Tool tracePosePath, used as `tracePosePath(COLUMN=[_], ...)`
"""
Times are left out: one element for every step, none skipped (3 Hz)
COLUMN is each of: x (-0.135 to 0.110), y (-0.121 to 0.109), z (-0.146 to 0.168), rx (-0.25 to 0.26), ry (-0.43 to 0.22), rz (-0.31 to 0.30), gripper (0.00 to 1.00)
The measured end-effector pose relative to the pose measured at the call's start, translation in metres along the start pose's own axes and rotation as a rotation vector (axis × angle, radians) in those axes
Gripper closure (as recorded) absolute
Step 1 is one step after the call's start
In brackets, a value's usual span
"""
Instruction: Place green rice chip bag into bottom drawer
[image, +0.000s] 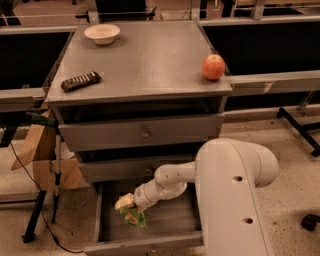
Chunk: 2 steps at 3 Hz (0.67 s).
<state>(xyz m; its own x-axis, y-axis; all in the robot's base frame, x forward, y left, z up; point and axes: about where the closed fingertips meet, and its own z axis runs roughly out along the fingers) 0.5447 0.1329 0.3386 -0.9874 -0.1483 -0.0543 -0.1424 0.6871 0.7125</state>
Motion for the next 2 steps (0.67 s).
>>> tracePosePath(x=[0.0001,0.0001], y=[0.0,0.0], z=[0.0001,0.0001], rx=[0.0,0.0], ry=[0.0,0.0], rz=[0.0,0.0], gripper=[0.0,0.0])
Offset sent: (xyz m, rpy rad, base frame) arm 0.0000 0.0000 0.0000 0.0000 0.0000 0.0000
